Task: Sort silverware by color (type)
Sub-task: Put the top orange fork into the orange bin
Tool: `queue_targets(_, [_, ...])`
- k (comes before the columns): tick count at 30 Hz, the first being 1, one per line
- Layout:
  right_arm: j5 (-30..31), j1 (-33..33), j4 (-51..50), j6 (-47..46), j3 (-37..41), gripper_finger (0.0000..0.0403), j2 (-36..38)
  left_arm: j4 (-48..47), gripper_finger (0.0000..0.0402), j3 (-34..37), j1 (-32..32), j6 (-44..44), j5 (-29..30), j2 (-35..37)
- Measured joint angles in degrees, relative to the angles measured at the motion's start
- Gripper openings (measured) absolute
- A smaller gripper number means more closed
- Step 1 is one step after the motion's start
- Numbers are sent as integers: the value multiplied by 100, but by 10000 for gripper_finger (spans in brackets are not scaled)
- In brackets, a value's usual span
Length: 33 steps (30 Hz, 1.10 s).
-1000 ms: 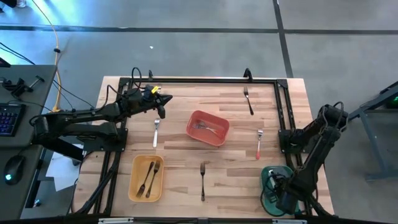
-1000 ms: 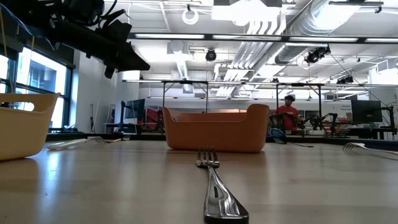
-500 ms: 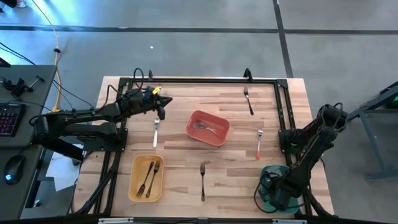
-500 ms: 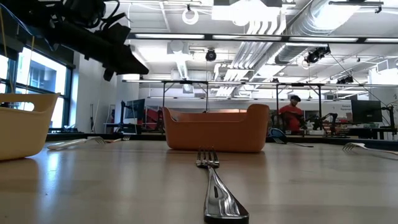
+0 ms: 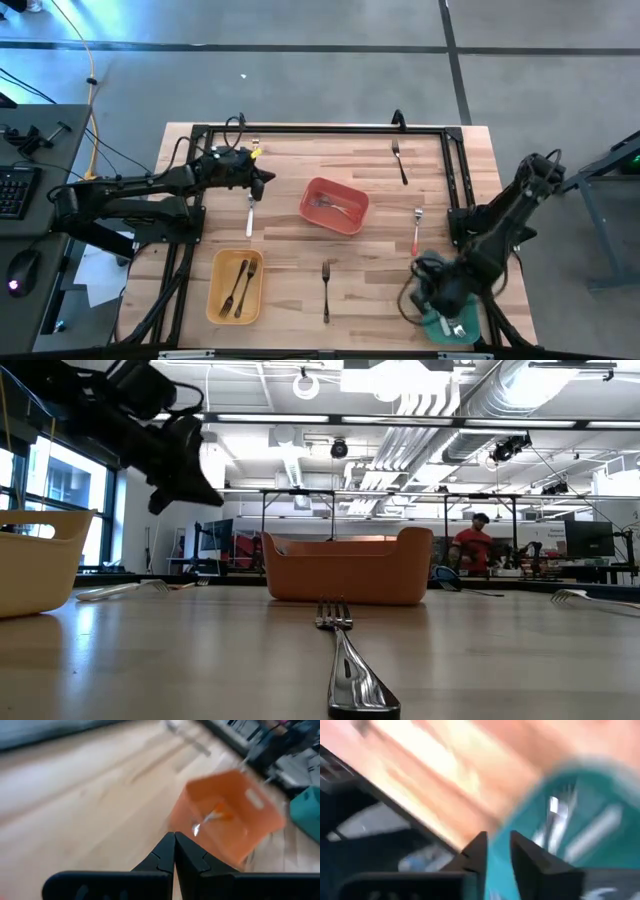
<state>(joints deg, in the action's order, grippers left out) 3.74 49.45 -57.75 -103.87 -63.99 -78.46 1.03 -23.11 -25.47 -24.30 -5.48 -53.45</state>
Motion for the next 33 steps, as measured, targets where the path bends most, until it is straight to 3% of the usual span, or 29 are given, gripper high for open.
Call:
queue_targets(3, [715,-493,-185,965,2,11,199,-510,1,0,1,-286,79,0])
queue_targets(6, [1043,-1085,-78,1903,154,14,425,-958,9,0,1,-872,372,0])
queue_targets(11, [1091,-2141,867,3522,722,6,765,-1320,34,0,0,-1582,762,0])
queue_targets(18, [977,-3448,2474,5260,1522,1,999,-1320,75,0,-18,-1792,1229,0])
queue_targets(24, [842,-4166,3128,6054,1620,1,1000,-1322,105,0,-419,-2258,1223,0])
queue_targets(33, [768,-4793,3274,6382,1612,0,1000,-1389,141,-48,-1241,-1998,725,-2])
